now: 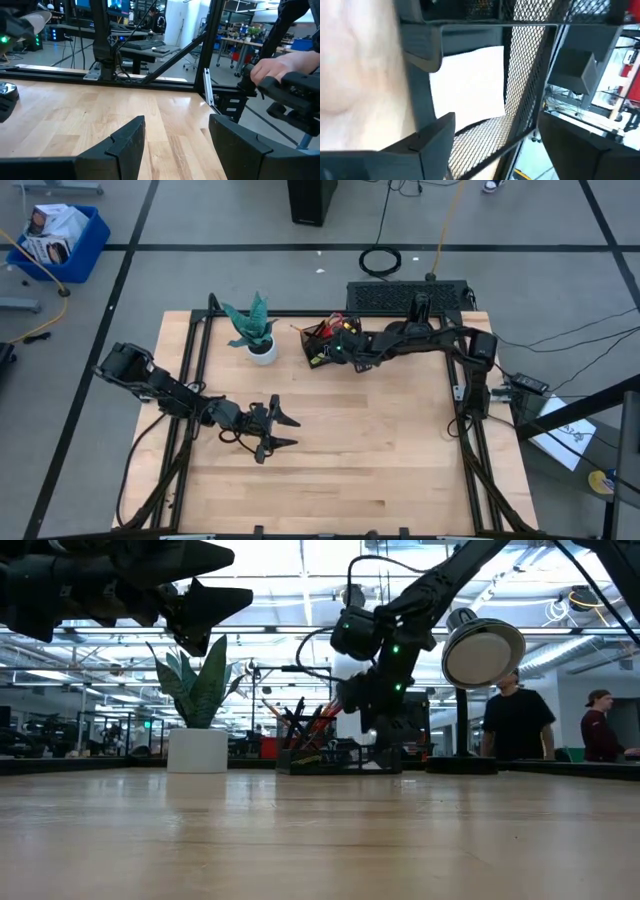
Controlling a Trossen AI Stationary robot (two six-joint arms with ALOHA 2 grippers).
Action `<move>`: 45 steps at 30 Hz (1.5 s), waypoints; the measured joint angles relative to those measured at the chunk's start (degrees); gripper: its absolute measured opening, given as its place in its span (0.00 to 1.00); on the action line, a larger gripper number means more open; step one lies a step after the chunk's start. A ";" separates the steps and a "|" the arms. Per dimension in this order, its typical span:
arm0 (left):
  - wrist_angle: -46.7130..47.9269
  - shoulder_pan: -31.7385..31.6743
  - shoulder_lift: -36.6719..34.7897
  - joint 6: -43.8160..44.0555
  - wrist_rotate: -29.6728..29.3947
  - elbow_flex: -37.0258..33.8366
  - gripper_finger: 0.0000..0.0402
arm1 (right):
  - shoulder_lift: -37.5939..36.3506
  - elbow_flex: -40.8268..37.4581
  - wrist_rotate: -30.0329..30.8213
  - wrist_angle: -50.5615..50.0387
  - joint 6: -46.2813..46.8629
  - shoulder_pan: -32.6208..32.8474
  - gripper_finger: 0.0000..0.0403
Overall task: Pick and place office supplies into organizer
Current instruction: Return to Home Position
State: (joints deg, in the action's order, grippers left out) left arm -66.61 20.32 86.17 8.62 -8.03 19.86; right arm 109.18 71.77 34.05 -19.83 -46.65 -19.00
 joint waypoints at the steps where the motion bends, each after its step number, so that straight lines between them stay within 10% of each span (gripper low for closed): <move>1: 0.00 0.00 0.00 -0.01 0.00 0.00 0.56 | -0.49 0.00 -0.82 -0.49 0.00 0.16 0.70; 14: -0.25 -0.47 0.00 -3.76 -9.19 0.00 0.56 | -12.55 0.00 -5.28 -2.05 15.95 8.43 0.75; 18: 1.21 -1.09 -0.02 1.60 -16.22 0.00 0.56 | -18.52 -0.95 -26.86 -6.10 24.33 11.35 0.74; 23: 9.03 -3.79 -0.02 1.44 -2.39 0.00 0.56 | -25.35 -10.89 -49.81 6.66 38.06 15.07 0.74; 34: 13.28 -7.60 0.00 -0.57 1.98 -0.03 0.56 | -35.94 -43.13 -45.43 51.11 49.19 27.47 0.75; 45: 12.41 -10.99 -5.83 0.63 2.01 -8.63 0.56 | -48.53 -61.20 -44.30 64.52 54.98 30.04 0.74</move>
State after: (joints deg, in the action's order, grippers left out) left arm -54.19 9.32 80.34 9.26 -6.02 11.22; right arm 60.65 10.57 -10.25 44.69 8.34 11.04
